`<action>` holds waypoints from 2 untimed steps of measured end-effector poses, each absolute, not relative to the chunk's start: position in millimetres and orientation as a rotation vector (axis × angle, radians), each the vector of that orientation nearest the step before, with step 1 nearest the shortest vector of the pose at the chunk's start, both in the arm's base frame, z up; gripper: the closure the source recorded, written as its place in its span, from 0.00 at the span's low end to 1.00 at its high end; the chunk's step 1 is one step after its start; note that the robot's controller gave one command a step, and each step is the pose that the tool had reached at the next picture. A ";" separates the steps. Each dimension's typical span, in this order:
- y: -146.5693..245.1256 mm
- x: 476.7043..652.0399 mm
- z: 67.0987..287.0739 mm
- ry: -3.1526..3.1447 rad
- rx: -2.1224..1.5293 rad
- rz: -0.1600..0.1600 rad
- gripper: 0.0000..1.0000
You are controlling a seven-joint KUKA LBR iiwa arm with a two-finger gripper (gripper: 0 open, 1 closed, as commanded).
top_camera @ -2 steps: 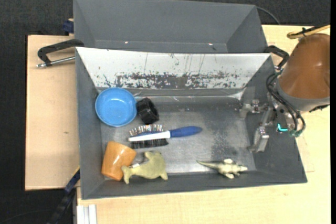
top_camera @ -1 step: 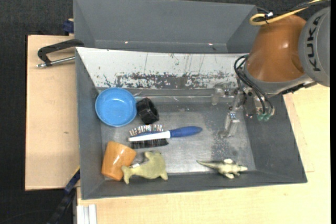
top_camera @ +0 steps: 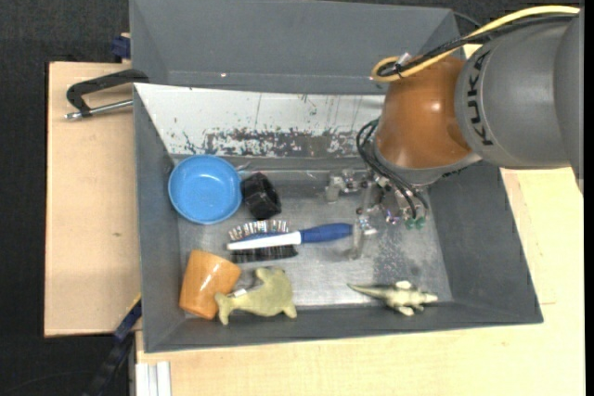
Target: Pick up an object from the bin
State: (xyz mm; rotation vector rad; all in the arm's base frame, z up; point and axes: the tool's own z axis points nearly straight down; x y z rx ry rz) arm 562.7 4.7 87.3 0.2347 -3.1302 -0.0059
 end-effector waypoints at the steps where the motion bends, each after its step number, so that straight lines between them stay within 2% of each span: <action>1: 23.3 553.7 70.2 -3.141 0.004 -0.004 0.00; 2: 22.6 553.9 70.5 -3.142 0.004 -0.002 1.00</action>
Offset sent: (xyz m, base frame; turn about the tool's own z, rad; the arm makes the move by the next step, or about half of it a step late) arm -0.0092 0.0166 -0.0173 0.1488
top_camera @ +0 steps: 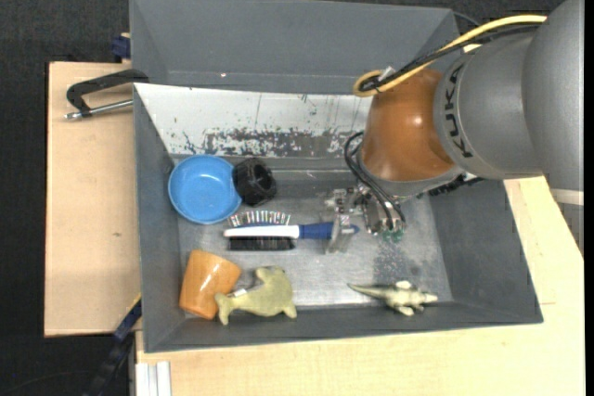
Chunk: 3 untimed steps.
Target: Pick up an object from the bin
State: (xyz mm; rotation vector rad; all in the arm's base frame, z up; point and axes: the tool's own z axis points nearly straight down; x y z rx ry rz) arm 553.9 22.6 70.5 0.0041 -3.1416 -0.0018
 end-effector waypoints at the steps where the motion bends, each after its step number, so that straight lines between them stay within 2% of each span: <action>1: 16.3 595.8 260.8 -3.157 0.095 0.000 1.00; 2: 23.8 579.4 186.1 -3.133 -0.204 -0.003 1.00; 3: 23.4 580.5 188.1 -3.138 -0.203 -0.002 0.00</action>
Offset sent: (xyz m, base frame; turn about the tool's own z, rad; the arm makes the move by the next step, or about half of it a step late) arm 0.0384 -0.0068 0.1835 -0.0576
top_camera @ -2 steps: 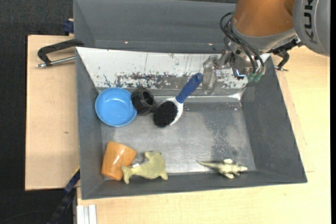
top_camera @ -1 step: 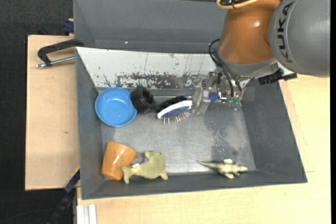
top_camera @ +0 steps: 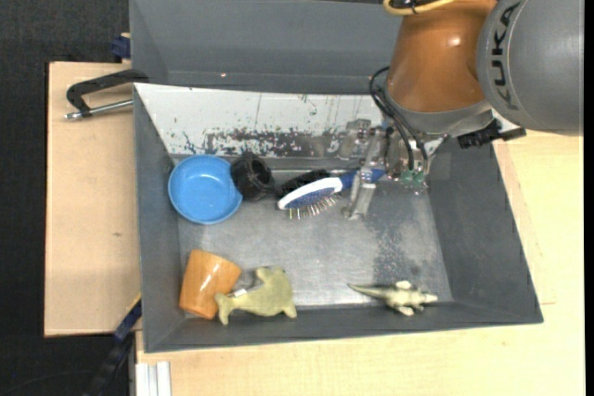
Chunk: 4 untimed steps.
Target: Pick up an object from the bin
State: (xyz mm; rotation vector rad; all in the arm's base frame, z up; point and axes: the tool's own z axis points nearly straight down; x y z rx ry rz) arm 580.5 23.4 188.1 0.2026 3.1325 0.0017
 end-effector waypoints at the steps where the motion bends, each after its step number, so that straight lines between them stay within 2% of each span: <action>1: 17.2 602.6 72.6 3.141 0.046 0.001 0.00; 2: 38.0 596.2 71.6 3.137 -0.040 0.001 0.00; 3: 37.9 595.1 70.4 3.140 -0.041 0.001 1.00; 4: 30.4 587.0 268.2 3.127 -0.065 0.000 1.00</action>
Offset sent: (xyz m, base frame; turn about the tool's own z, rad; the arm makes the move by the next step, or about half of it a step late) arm 0.0214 -0.0067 -0.1125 -0.0997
